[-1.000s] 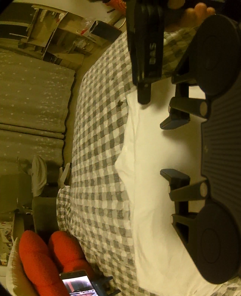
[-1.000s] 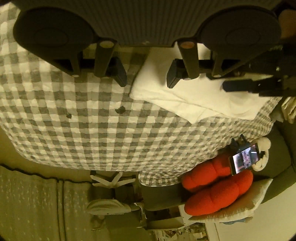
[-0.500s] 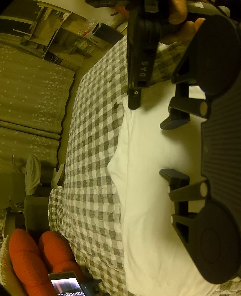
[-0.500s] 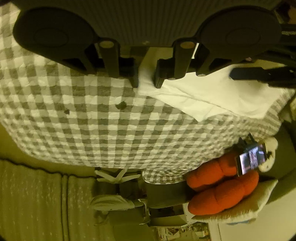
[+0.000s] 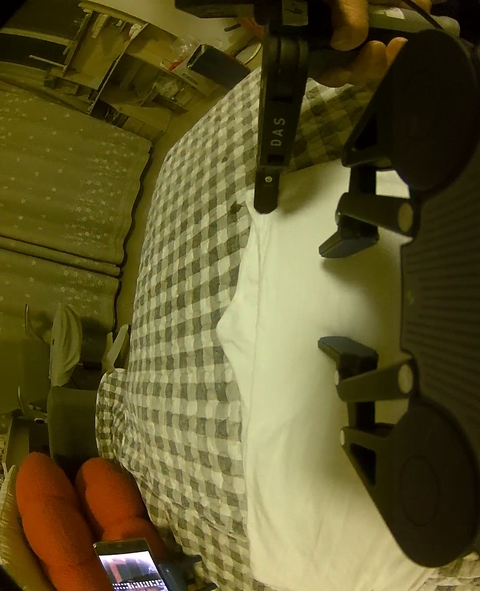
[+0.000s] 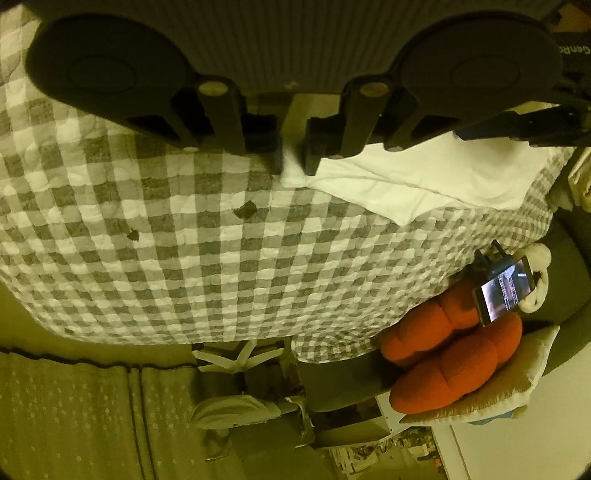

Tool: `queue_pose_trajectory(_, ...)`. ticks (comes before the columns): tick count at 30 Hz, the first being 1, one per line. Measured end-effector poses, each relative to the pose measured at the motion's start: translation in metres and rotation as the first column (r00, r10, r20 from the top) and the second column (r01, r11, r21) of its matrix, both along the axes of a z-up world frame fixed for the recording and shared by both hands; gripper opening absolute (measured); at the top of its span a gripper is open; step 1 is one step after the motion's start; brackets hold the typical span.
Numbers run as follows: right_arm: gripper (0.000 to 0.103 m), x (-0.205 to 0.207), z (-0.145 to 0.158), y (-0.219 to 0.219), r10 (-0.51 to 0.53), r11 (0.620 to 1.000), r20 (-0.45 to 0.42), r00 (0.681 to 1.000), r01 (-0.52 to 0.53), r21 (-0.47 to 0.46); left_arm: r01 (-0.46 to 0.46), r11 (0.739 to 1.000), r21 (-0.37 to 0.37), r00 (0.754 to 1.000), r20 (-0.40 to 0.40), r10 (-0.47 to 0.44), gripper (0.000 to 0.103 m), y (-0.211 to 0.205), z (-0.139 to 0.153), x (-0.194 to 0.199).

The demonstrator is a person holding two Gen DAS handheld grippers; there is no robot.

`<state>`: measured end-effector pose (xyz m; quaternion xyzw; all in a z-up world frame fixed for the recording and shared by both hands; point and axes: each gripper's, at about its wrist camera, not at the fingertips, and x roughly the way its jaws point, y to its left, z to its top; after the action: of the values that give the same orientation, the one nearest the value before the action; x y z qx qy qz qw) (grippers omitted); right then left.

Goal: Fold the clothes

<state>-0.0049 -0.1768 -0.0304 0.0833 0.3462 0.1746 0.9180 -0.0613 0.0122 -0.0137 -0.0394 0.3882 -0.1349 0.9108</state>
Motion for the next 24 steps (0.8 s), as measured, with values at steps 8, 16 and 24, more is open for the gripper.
queue_pose_trajectory(8,0.006,-0.004,0.005,0.000,-0.021,0.999,0.031,0.999,0.022,-0.035,0.000,1.000,-0.018,1.000,-0.011,0.000,0.049,0.004,0.001,-0.002)
queue_pose_trajectory(16,0.020,-0.005,0.000,0.006,0.029,0.997,0.027,0.999,-0.027,-0.070,-0.006,1.000,-0.024,1.000,-0.014,0.006,0.049,0.007,0.002,-0.001)
queue_pose_trajectory(24,0.038,-0.033,0.003,-0.011,0.051,0.999,-0.033,0.998,-0.050,0.020,-0.021,1.000,-0.018,1.000,0.002,0.021,0.049,0.012,0.007,-0.001)
